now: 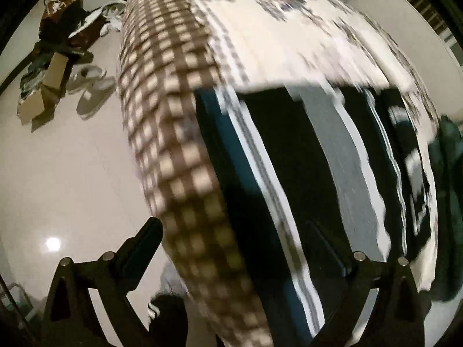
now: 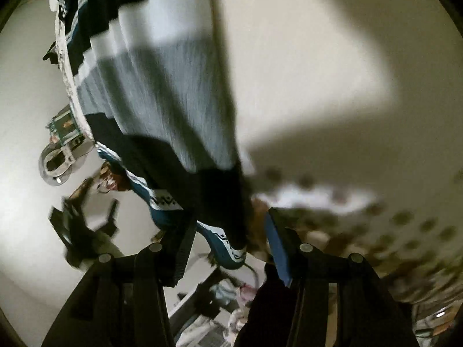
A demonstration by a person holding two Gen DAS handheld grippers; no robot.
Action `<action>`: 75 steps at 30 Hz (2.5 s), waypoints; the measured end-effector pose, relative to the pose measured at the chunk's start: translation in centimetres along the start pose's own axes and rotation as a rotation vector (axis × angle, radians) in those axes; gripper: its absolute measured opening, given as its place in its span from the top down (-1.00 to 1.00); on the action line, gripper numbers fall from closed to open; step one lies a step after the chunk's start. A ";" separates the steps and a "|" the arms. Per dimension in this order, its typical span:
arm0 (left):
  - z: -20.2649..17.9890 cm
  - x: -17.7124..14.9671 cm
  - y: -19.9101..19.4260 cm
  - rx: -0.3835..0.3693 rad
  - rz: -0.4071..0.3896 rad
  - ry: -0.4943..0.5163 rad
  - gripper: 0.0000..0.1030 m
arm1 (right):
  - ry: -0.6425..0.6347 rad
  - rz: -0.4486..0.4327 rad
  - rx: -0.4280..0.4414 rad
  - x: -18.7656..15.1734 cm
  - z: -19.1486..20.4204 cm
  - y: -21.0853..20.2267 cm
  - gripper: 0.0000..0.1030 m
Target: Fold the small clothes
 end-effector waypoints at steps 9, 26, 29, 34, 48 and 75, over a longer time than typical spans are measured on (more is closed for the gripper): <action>-0.6 8.8 5.0 -0.023 0.008 0.172 -0.51 | 0.165 -0.204 0.071 -2.4 -0.3 0.4 0.00; -0.2 9.9 4.1 -0.066 0.047 0.370 0.80 | 0.260 -0.288 -0.060 -6.0 -3.9 2.6 0.89; -0.4 9.9 5.4 -0.062 0.089 0.352 0.73 | 0.262 -0.218 -0.077 -4.9 -3.7 3.6 0.86; -1.6 8.9 1.1 -0.011 0.047 0.402 0.30 | 0.203 -0.203 0.031 -5.1 -0.4 0.0 -0.25; -11.3 -9.9 -5.0 0.014 0.058 0.576 -0.17 | 0.146 -0.527 0.239 13.3 -2.6 -30.6 -0.26; -20.5 -30.8 7.9 0.266 0.259 0.986 -0.07 | -0.018 -0.404 0.208 35.7 -0.1 -36.6 -0.26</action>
Point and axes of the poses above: each gripper's, at about its wrist camera, not at the fingertips, and y roughly the way its jaws point, z to its left, x to its top, the point moved 10 cm from there along y, roughly the way its jaws point, and after that the axes turned 8 degrees about z, right-handed, at the moved point
